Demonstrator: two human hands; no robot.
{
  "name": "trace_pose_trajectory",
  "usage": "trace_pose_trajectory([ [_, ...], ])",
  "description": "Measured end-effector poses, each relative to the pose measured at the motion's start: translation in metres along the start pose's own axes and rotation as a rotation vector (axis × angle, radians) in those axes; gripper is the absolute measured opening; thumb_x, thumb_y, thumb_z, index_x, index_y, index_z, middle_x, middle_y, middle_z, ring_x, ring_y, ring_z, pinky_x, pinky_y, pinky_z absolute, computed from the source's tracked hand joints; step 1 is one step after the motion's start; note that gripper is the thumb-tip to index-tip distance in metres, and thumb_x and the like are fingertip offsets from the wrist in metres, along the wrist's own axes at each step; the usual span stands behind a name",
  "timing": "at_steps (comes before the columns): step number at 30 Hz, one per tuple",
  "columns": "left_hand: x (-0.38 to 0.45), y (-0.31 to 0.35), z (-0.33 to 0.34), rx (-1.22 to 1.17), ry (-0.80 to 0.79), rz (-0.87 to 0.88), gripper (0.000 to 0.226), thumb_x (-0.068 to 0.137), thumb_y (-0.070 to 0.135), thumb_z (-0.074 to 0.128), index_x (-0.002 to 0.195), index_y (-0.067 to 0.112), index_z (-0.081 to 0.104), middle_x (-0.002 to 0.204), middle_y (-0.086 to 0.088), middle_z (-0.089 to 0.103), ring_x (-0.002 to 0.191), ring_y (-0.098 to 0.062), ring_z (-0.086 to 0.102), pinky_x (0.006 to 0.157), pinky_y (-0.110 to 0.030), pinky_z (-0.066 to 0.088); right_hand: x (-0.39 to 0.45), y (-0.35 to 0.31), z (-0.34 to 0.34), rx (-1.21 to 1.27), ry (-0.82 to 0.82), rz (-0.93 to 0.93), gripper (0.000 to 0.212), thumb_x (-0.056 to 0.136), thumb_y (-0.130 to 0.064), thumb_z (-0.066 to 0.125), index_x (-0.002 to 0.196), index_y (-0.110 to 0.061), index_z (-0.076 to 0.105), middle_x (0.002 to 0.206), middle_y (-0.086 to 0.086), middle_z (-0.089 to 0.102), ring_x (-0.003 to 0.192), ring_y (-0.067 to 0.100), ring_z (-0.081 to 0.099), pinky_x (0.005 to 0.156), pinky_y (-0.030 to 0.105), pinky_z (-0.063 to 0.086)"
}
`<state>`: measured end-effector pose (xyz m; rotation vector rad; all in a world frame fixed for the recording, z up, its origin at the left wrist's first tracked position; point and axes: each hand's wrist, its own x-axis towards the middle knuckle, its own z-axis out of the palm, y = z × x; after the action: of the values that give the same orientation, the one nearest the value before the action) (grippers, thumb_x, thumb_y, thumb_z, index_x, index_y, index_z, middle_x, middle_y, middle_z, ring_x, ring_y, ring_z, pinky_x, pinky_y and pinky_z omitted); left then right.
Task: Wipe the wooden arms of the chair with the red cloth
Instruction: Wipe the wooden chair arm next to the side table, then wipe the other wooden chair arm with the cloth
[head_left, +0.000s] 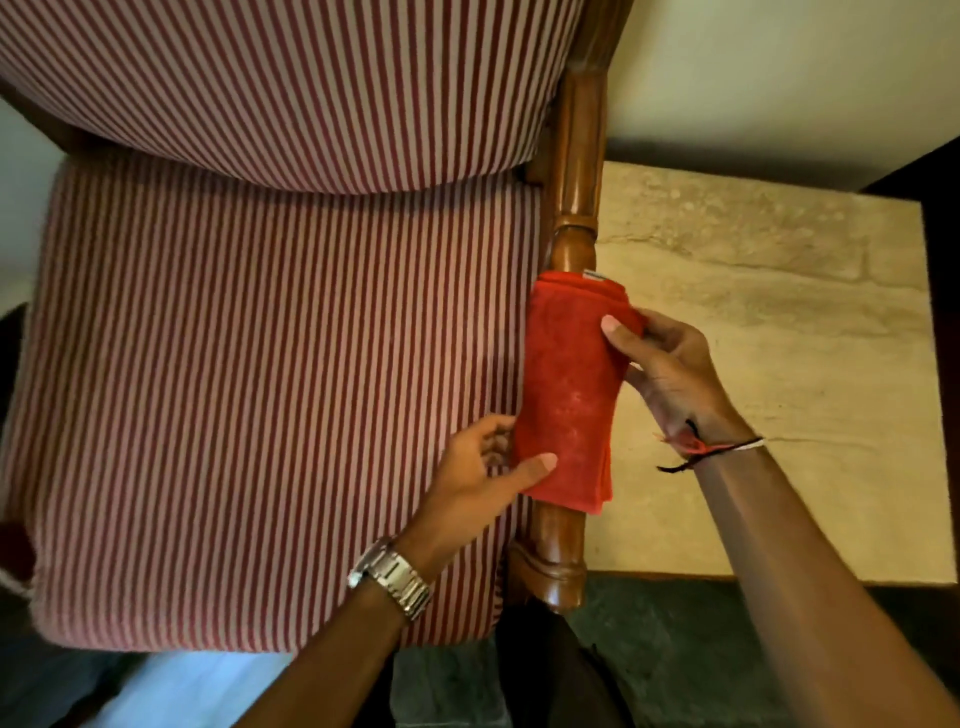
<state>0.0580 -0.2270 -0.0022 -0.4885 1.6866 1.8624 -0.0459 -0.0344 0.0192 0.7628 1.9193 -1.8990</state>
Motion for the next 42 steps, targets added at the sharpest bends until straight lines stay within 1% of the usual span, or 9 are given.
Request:
trace_pose_trajectory([
  [3, -0.002, 0.005, -0.002, -0.064, -0.034, -0.003, 0.030, 0.083, 0.016, 0.080, 0.106, 0.029, 0.064, 0.108, 0.003, 0.074, 0.101, -0.010, 0.072, 0.086, -0.022, 0.060, -0.003, -0.011, 0.004, -0.053, 0.060, -0.105, 0.030, 0.090, -0.005, 0.070, 0.119, 0.001, 0.068, 0.113, 0.018, 0.072, 0.108, 0.029, 0.068, 0.103, 0.048, 0.055],
  [8, -0.018, 0.021, -0.050, -0.127, 0.002, 0.050, 0.028, 0.086, 0.012, 0.077, 0.107, 0.024, 0.064, 0.111, 0.000, 0.073, 0.103, -0.013, 0.074, 0.086, -0.030, 0.063, -0.025, -0.031, 0.047, -0.058, 0.081, -0.189, 0.020, 0.084, -0.010, 0.077, 0.101, -0.019, 0.072, 0.109, 0.008, 0.075, 0.109, 0.027, 0.071, 0.103, 0.050, 0.056],
  [14, -0.054, 0.044, -0.167, -0.051, 0.064, 0.105, 0.026, 0.086, 0.004, 0.075, 0.100, 0.020, 0.061, 0.098, 0.000, 0.069, 0.087, -0.006, 0.072, 0.080, -0.028, 0.064, -0.046, -0.041, 0.173, 0.020, -0.039, -0.207, 0.018, 0.089, -0.006, 0.072, 0.098, -0.022, 0.070, 0.096, -0.006, 0.078, 0.096, 0.008, 0.073, 0.106, 0.045, 0.055],
  [19, -0.090, 0.066, -0.274, 0.042, 0.229, 0.138, 0.026, 0.080, 0.006, 0.080, 0.093, 0.021, 0.064, 0.084, 0.008, 0.077, 0.081, -0.008, 0.075, 0.071, -0.020, 0.061, -0.067, -0.062, 0.290, -0.008, -0.194, -0.234, 0.012, 0.095, -0.012, 0.066, 0.100, -0.022, 0.069, 0.103, 0.002, 0.073, 0.102, 0.016, 0.068, 0.109, 0.054, 0.050],
  [28, -0.162, 0.085, -0.421, 0.038, 0.603, 0.057, 0.017, 0.070, 0.026, 0.076, 0.080, 0.038, 0.069, 0.094, 0.017, 0.077, 0.080, 0.002, 0.074, 0.052, -0.015, 0.056, -0.086, -0.076, 0.465, -0.126, -0.517, -0.274, 0.026, 0.099, -0.008, 0.061, 0.120, 0.007, 0.061, 0.124, 0.030, 0.065, 0.121, 0.040, 0.064, 0.103, 0.059, 0.053],
  [31, -0.164, 0.069, -0.451, 0.134, 0.683, -0.012, 0.023, 0.080, 0.019, 0.076, 0.084, 0.041, 0.069, 0.094, 0.018, 0.075, 0.080, 0.002, 0.072, 0.069, -0.028, 0.055, -0.085, -0.061, 0.503, -0.189, -0.547, -0.214, 0.023, 0.097, -0.005, 0.063, 0.117, 0.007, 0.063, 0.118, 0.031, 0.067, 0.117, 0.043, 0.066, 0.101, 0.058, 0.054],
  [36, -0.150, 0.037, -0.475, 0.230, 0.768, -0.162, 0.031, 0.083, 0.011, 0.078, 0.110, 0.017, 0.065, 0.104, -0.007, 0.072, 0.102, -0.031, 0.070, 0.092, -0.049, 0.056, -0.068, -0.003, 0.517, -0.293, -0.464, -0.142, 0.036, 0.100, -0.017, 0.062, 0.133, -0.003, 0.059, 0.121, 0.019, 0.072, 0.113, 0.026, 0.071, 0.096, 0.037, 0.060],
  [40, -0.151, 0.041, -0.470, 0.687, 0.909, -0.088, 0.071, 0.081, 0.020, 0.076, 0.144, 0.018, 0.041, 0.142, -0.015, 0.047, 0.132, -0.034, 0.049, 0.104, -0.050, 0.046, -0.047, 0.070, 0.485, -0.847, -0.110, -0.565, 0.052, 0.105, -0.038, 0.049, 0.149, -0.011, 0.045, 0.150, 0.009, 0.054, 0.141, 0.018, 0.050, 0.121, 0.029, 0.037],
  [42, -0.145, 0.053, -0.460, 0.912, 0.921, 0.151, 0.071, 0.091, 0.026, 0.064, 0.152, 0.015, 0.032, 0.156, -0.014, 0.033, 0.144, -0.033, 0.035, 0.115, -0.051, 0.037, -0.040, 0.111, 0.471, -1.222, -0.186, -0.644, 0.061, 0.107, -0.043, 0.040, 0.158, -0.010, 0.029, 0.167, 0.014, 0.029, 0.157, 0.026, 0.024, 0.130, 0.037, 0.020],
])
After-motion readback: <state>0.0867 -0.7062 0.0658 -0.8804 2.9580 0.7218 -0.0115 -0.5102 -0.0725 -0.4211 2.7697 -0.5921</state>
